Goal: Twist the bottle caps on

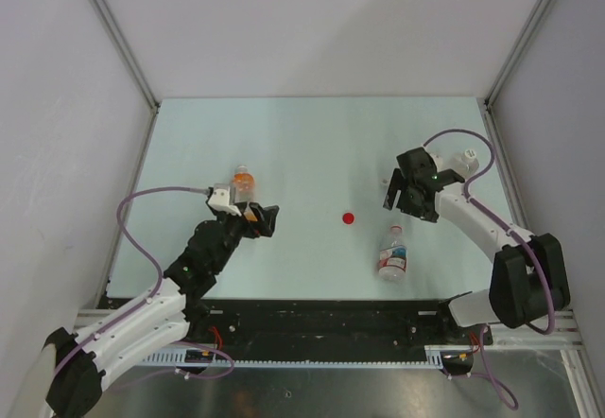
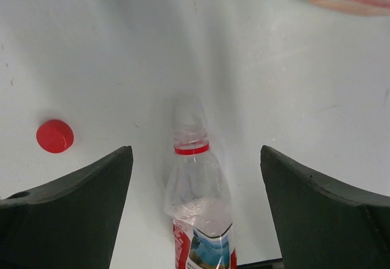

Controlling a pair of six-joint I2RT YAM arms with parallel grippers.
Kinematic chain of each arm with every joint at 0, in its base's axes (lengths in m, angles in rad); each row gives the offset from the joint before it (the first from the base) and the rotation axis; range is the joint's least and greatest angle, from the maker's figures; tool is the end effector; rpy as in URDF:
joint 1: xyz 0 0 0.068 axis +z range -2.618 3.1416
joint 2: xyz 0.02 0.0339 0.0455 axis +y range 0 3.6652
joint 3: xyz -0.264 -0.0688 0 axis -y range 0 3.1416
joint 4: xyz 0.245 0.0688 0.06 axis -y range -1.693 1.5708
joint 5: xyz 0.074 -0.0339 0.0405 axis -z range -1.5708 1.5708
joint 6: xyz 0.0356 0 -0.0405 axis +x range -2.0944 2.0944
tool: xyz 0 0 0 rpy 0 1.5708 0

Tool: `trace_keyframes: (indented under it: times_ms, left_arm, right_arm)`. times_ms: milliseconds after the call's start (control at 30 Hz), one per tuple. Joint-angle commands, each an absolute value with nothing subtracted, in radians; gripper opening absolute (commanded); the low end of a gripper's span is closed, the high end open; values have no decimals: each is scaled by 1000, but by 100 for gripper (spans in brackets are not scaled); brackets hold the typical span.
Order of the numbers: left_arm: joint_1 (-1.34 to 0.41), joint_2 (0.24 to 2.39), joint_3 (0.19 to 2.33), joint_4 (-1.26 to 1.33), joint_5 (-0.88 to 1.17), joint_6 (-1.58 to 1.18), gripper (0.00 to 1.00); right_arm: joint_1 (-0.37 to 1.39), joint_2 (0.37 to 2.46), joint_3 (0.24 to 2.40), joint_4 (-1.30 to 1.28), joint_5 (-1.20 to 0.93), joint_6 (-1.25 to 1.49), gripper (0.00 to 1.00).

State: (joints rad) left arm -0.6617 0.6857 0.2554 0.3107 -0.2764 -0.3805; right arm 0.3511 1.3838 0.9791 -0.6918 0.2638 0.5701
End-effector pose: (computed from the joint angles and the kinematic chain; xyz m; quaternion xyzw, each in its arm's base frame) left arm 0.1408 -0.0973 0.2201 0.0133 0.7465 -0.2378 0.6213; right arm 0.2560 0.0839 0.2352 0.1360 0.9544 -0.0110 0.2654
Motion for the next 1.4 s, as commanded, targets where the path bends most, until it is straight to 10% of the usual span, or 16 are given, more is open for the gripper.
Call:
trace_keyframes:
  times_ms: [0, 633, 867, 1367]
  left_arm:
    - [-665, 702, 299, 313, -275, -354, 100]
    - [-665, 730, 318, 278, -272, -366, 99]
    - [-666, 737, 334, 254, -263, -369, 99]
    - [-665, 753, 431, 323, 179, -446, 99]
  right_arm:
    - [365, 1438, 978, -713, 223, 637, 89]
    - [410, 1598, 905, -615, 192, 672, 65]
    - [426, 1558, 903, -622, 236, 684, 37]
    - [565, 1047, 855, -217, 126, 393, 14]
